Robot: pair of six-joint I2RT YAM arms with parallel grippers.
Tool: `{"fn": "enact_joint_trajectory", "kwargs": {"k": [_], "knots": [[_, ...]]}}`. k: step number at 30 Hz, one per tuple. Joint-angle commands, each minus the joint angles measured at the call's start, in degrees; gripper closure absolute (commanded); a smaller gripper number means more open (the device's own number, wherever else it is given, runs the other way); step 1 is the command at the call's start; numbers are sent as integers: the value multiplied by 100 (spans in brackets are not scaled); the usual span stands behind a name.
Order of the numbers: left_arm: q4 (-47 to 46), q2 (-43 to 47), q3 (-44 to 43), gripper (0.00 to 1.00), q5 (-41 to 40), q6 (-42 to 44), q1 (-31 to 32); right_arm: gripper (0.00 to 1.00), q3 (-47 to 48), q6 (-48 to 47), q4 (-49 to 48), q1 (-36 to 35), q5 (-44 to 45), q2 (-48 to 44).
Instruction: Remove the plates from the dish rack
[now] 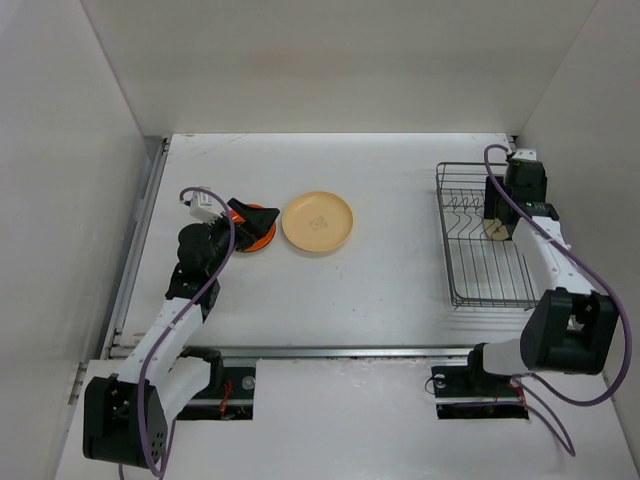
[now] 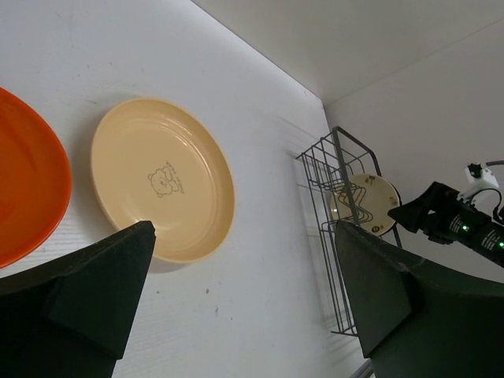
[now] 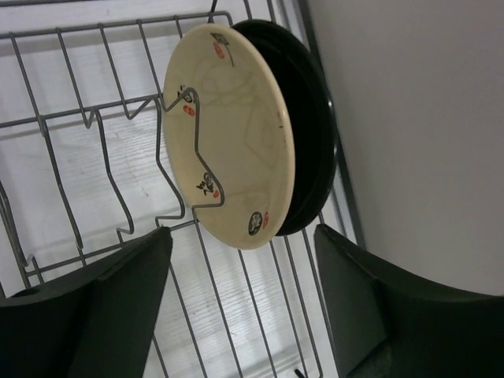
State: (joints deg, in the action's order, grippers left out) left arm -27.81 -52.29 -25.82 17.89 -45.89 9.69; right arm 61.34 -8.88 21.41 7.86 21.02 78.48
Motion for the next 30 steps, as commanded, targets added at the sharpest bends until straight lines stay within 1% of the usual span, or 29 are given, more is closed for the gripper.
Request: {"fn": "enact_joint_trajectory", "kwargs": {"k": [1,8,15,17,26,30], "knots": [[-339,105,86,3,83,98,33,24,264,-43,-58,14,-80,114],[-339,53,86,3,83,98,33,28,379,-96,-58,14,95,396],[-339,53,86,3,83,98,33,28,483,-96,-111,14,359,625],[-339,53,86,3,83,98,33,30,484,-96,-111,14,420,686],[-339,53,139,3,83,98,33,30,589,-43,-111,67,544,853],[-339,53,139,3,83,98,33,37,651,-43,-6,172,544,915]]}}
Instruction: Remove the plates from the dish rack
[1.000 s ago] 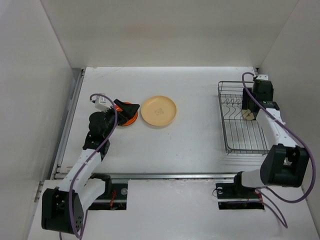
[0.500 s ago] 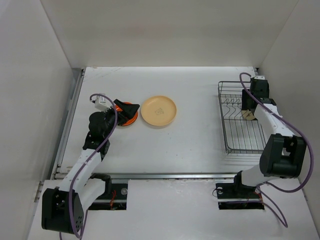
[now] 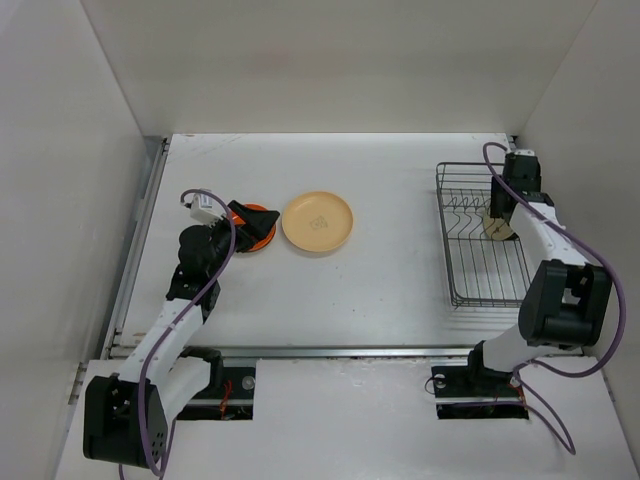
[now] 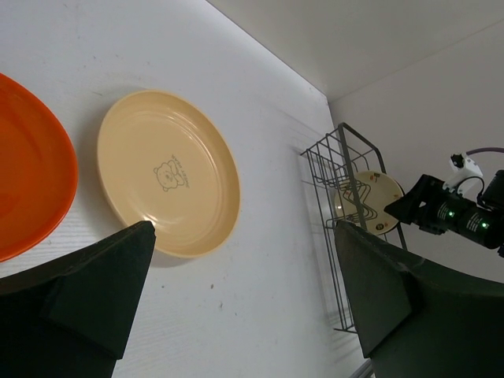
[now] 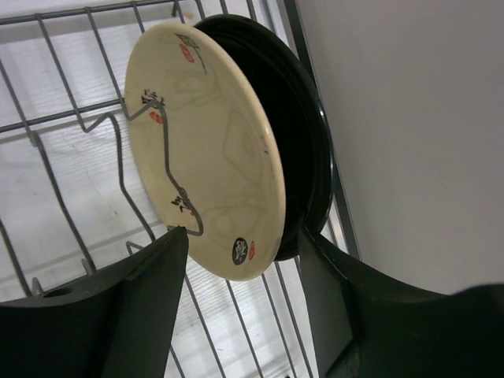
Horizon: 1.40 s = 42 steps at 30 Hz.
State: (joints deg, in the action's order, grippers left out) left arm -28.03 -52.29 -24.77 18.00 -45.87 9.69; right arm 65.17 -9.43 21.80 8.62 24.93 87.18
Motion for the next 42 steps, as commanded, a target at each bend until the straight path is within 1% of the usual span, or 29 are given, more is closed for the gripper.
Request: {"fn": "enact_joint_trajectory", "kwargs": {"k": [1,7,12,13,17,21,22,23,24,26,27,28,30,32,35,38,42], "knots": [[-317,53,34,3,72,95,33,38,338,11,25,96,153,115],[-317,53,34,3,72,95,33,41,453,11,148,271,-49,221],[-317,53,34,3,125,95,33,49,558,11,210,272,-164,274],[-317,53,34,3,125,95,33,53,559,11,210,272,-233,274],[-317,53,34,3,125,95,33,62,559,11,263,272,-234,274],[-317,53,34,3,125,95,33,68,559,11,263,324,-287,274],[-317,53,34,3,125,95,33,74,559,11,315,324,-287,274],[-317,53,34,3,125,95,33,74,559,11,316,324,-287,274],[-317,53,34,3,125,95,33,78,559,11,316,324,-287,274],[-317,53,34,3,125,95,33,85,559,64,316,377,-287,274],[-317,53,34,3,125,95,33,91,559,64,368,377,-287,326],[-317,53,34,3,125,95,33,94,611,64,369,429,-287,326],[-317,53,34,3,125,95,33,94,611,64,369,430,-287,326],[-317,53,34,3,125,95,33,96,611,64,369,430,-348,326],[-317,53,34,3,125,95,33,98,611,64,369,430,-400,195],[-317,53,34,3,125,95,33,100,506,64,159,430,-401,-103],[-317,53,34,3,125,148,33,100,287,117,-262,430,-252,-657]]}}
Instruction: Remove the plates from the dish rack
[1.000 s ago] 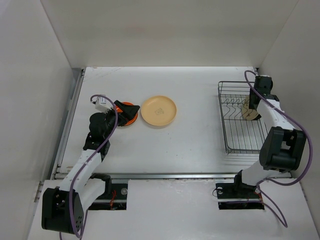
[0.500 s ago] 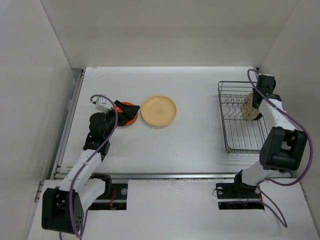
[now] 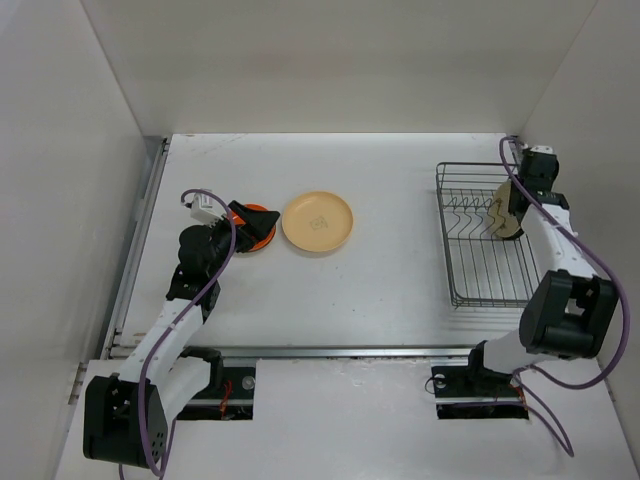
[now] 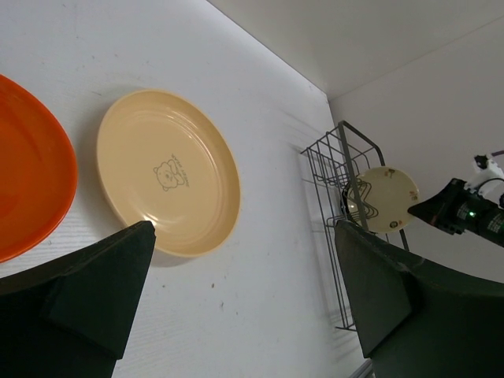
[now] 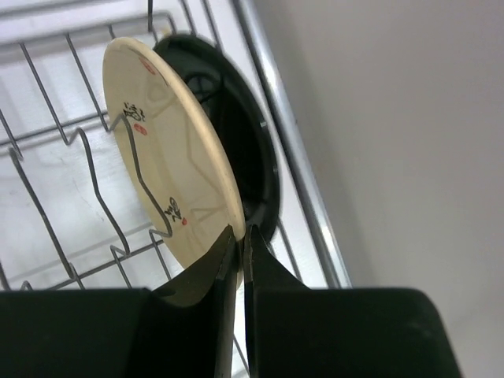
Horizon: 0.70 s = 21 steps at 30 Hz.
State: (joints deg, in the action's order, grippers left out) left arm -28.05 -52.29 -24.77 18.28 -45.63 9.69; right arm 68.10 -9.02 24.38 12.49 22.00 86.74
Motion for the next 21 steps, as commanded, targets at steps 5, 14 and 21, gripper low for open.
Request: {"fn": "enact_joint_trajectory", "kwargs": {"k": [5,14,21], "knots": [[-428,53,34,3,96,124,33,100,-411,75,-1040,43,226,-1413],[-1569,-79,394,3,930,124,33,100,-964,128,-1666,43,-606,-2802],[-3486,-966,492,6,2398,-87,366,100,-271,-169,396,-219,-5184,-2575]]}}
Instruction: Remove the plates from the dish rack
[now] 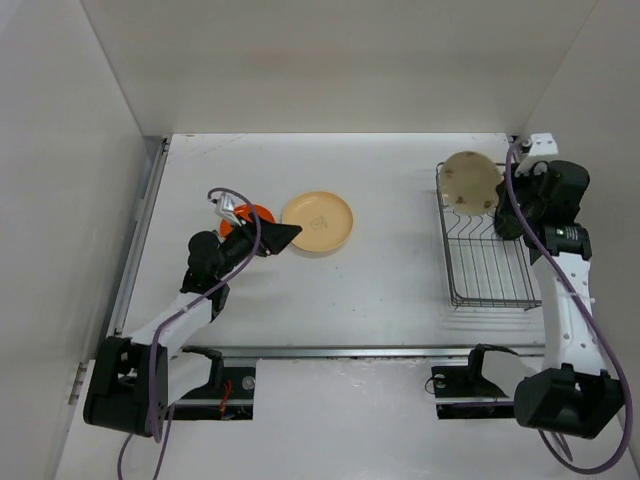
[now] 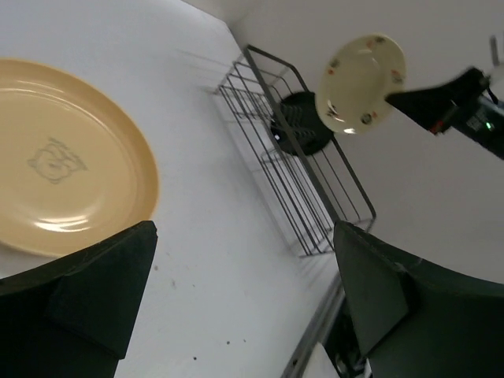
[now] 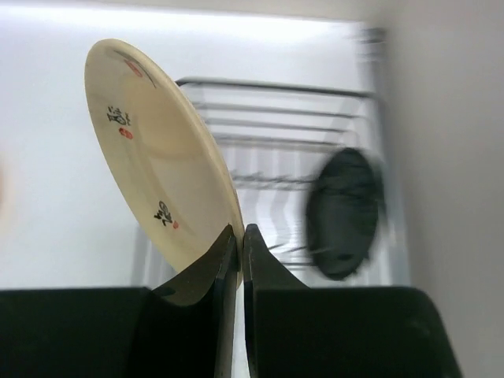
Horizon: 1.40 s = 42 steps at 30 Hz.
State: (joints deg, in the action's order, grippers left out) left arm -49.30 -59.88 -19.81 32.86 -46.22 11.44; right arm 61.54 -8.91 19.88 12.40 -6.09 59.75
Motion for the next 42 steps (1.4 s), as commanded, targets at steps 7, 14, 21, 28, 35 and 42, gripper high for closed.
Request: {"fn": "enact_joint_trajectory", "kwargs": {"k": [7,14,21,28,35,42], "knots": [[-1864,-937,-329,10,1601,358,710,100,692,-901,1939,-729,-4031,379],[-1223,-938,-777,12,1477,1104,1333,100,815,-1140,2213,-1274,-4331,625],[-344,-1218,-1384,14,1144,1616,1931,100,816,-1192,2266,-1644,-4445,679],[455,-1518,-2026,18,678,2108,2485,100,816,-1192,2319,-1837,-4498,731],[1106,-1817,-2544,46,274,2372,2793,100,763,-1245,2380,-1891,-4498,731],[1704,-1870,-2791,100,-140,2556,3013,97,763,-1298,2380,-1891,-4498,731]]}}
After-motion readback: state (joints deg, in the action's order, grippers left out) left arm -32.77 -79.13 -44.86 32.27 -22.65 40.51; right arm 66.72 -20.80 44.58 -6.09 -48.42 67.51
